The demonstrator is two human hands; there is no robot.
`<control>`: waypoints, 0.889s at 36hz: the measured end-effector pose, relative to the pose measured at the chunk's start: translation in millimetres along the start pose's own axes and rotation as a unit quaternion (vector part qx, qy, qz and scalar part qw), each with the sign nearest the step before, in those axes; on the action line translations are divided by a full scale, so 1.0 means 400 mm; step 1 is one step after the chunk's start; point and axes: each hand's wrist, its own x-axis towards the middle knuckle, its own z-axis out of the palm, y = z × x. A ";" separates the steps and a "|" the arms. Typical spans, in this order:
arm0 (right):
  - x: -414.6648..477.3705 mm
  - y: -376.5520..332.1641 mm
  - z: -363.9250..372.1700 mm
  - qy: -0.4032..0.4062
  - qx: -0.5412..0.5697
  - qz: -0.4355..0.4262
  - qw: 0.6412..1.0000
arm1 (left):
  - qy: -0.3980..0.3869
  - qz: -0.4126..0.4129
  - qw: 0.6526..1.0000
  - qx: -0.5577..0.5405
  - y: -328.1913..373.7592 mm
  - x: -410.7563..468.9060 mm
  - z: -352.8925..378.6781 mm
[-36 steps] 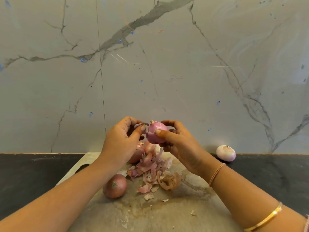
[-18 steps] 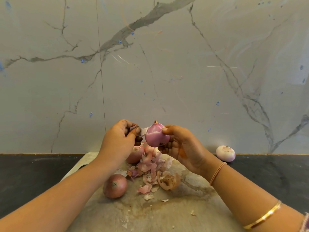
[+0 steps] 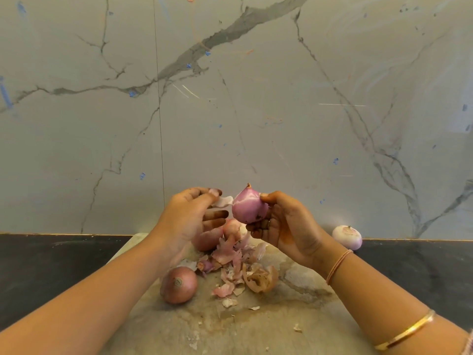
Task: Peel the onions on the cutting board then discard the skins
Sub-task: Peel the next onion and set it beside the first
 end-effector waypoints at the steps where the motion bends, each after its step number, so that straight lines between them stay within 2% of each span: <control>1: 0.000 -0.001 -0.002 0.003 0.002 0.004 1.000 | -0.019 -0.017 0.999 -0.031 0.002 -0.002 0.001; 5: -0.001 0.003 0.004 -0.022 0.001 0.007 1.000 | -0.047 -0.018 0.999 0.005 -0.005 -0.009 0.012; 8: -0.004 0.004 0.017 -0.043 -0.019 -0.014 0.999 | -0.040 -0.014 0.999 -0.017 -0.007 -0.005 0.012; 13: -0.002 0.008 0.034 -0.010 -0.095 -0.077 0.992 | -0.006 0.044 0.998 0.037 -0.007 -0.003 0.011; 18: -0.009 0.015 0.051 0.047 -0.238 -0.194 0.950 | 0.043 0.119 0.983 0.134 -0.016 -0.002 0.009; 24: -0.010 0.015 0.058 0.104 -0.361 -0.277 0.884 | 0.048 0.130 0.981 0.138 -0.022 -0.002 0.010; 29: -0.012 0.005 0.044 0.089 -0.348 -0.271 0.893 | 0.026 0.164 0.970 0.179 -0.027 -0.002 0.012; 32: -0.012 0.004 0.041 0.072 -0.311 -0.249 0.914 | 0.043 0.184 0.962 0.197 -0.023 0.003 0.007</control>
